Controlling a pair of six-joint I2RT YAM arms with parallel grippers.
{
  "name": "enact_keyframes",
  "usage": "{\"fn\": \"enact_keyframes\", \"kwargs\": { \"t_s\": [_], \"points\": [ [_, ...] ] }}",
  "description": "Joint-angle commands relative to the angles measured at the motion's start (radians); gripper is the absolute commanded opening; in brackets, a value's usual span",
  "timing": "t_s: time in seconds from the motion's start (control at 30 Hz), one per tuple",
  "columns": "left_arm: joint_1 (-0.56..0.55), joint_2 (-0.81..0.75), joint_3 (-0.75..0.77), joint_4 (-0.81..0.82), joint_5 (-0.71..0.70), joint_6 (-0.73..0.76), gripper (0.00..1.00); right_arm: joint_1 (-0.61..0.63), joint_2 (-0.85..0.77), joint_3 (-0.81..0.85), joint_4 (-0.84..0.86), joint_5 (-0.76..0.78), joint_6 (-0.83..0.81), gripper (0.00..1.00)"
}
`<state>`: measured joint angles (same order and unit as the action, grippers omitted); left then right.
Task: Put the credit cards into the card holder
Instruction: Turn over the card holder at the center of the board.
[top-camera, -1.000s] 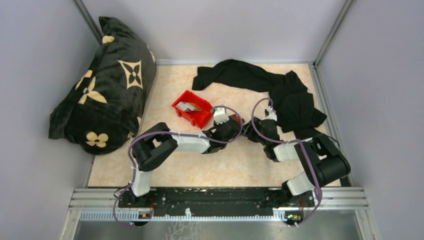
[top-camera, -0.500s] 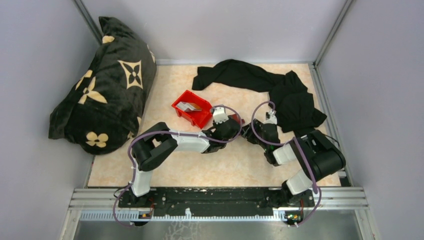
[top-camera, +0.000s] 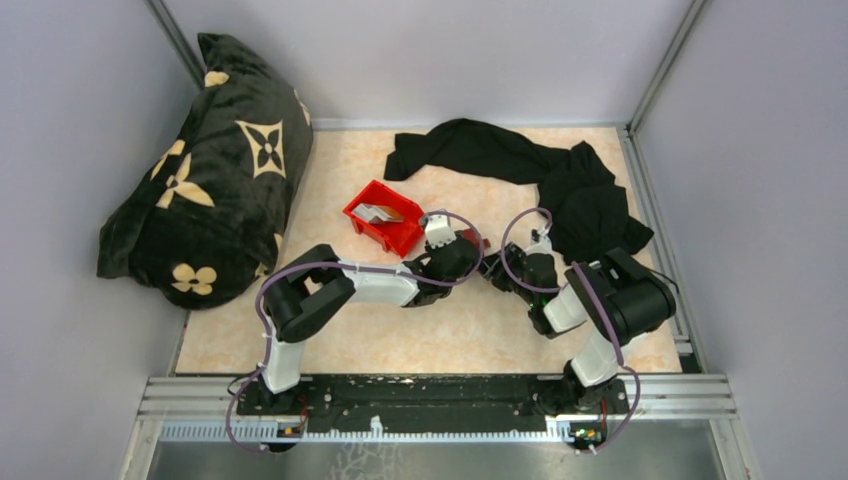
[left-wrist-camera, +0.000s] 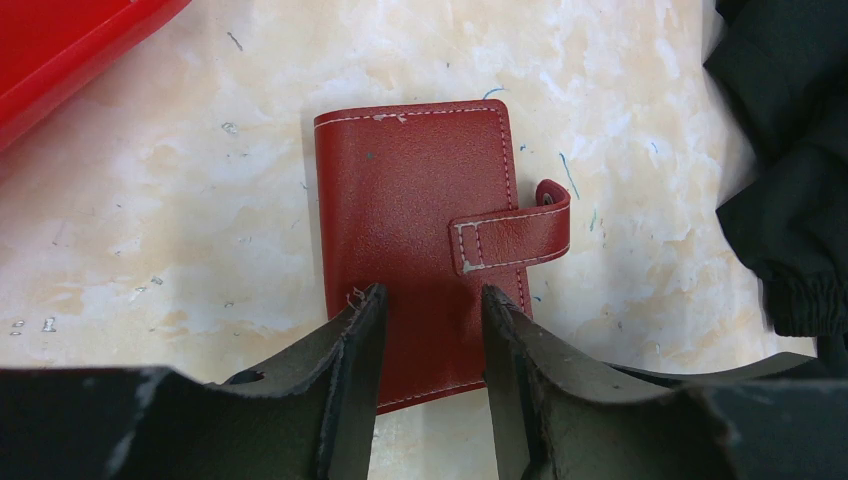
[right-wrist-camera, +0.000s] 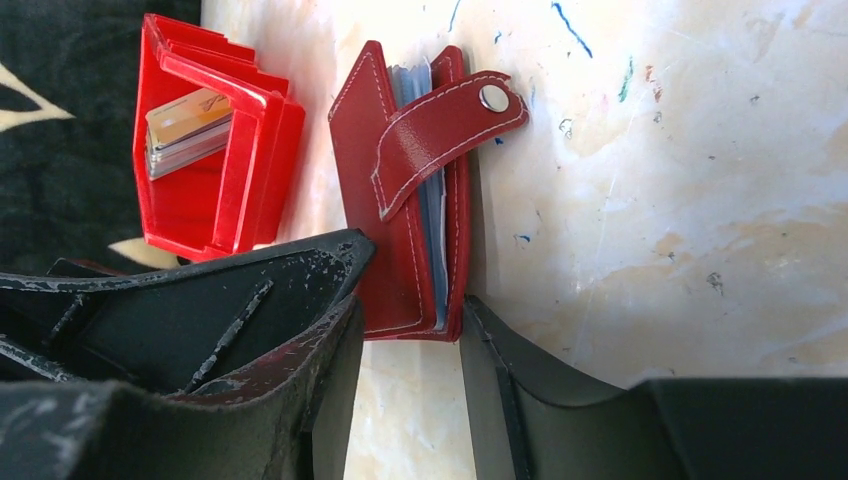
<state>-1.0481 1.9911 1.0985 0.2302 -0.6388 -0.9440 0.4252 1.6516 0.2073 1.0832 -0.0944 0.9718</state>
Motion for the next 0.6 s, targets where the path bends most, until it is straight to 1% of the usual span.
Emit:
{"fn": "enact_keyframes", "kwargs": {
  "t_s": [0.0,0.33,0.57],
  "points": [
    [-0.003,0.069,-0.067,-0.162,0.113,0.013,0.48,0.030,0.046,-0.005,0.025,-0.064,0.013,0.42],
    [-0.003,0.065,-0.093,-0.128,0.144,0.017,0.47,0.030,0.153,0.047,0.079,-0.060,0.019,0.40],
    [-0.003,0.057,-0.108,-0.095,0.169,0.030,0.46,0.030,0.222,0.093,0.079,-0.066,0.009,0.34]
  ]
}}
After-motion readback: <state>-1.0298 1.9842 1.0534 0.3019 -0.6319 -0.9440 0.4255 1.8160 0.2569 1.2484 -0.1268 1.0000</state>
